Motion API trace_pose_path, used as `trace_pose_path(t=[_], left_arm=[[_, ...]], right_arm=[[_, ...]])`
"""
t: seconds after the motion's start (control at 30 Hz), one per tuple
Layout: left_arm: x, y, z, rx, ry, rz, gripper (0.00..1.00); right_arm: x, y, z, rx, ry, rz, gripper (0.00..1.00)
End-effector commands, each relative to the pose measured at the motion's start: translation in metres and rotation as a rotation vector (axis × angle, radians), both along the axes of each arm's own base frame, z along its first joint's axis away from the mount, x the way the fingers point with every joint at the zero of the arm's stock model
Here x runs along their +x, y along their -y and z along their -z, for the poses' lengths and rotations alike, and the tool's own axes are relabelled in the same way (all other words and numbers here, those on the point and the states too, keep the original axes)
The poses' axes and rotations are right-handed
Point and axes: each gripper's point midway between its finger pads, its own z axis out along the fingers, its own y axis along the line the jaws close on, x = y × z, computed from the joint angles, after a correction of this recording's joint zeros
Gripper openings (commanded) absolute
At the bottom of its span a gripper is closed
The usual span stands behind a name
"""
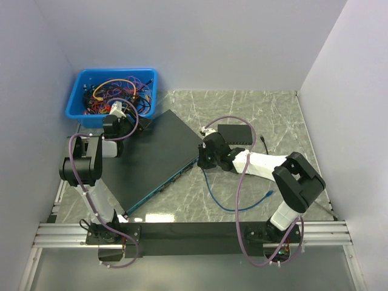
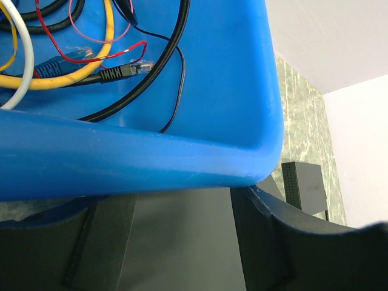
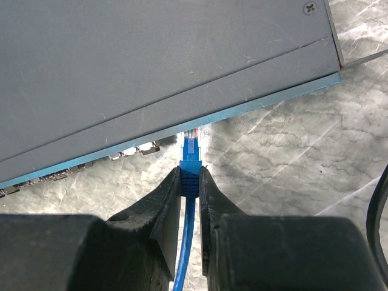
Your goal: Insert the plug into the switch port
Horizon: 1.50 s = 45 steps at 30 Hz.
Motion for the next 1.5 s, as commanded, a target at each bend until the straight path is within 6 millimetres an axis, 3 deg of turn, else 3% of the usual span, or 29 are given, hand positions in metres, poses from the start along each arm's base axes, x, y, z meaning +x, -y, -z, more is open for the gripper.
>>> trace_pose_path(t=[0.0,0.3,0.53,0.77,1.13,1.47], left_arm=[[0.017,-0.005,-0.019,0.027,0.089,-0.009,0.68],[0.018,-0.006,-0.02,0.028,0.09,-0.012,0.68],[0.018,-0.006,-0.02,0.027,0.09,-0.012,0.68],[0.018,-0.005,-0.019,0.027,0.089,-0.009,0.68],[0.018,-0.005,-0.019,0.028,0.09,-0.007,0.67],[0.017,-0.005,-0.02,0.026,0.091,-0.006,0.67]], right_arm=[[0.018,-0.021,-0.023,0.085,0.085,-0.018,0.0],[0.016,-0.016,-0.008,-0.015,0.088,-0.006,0.0],[0.019,-0.017,-0.01,-0.055,0.119,-0.003,0.0],[0.017,-0.034,-0.019,-0.091,0.184,-0.071,0.0],[0.007,-0.047,-0.017,-0.115,0.212,-0.199,0.0],[0.026,-0.036,-0.011,-0.223,0.282,-0.191,0.0]])
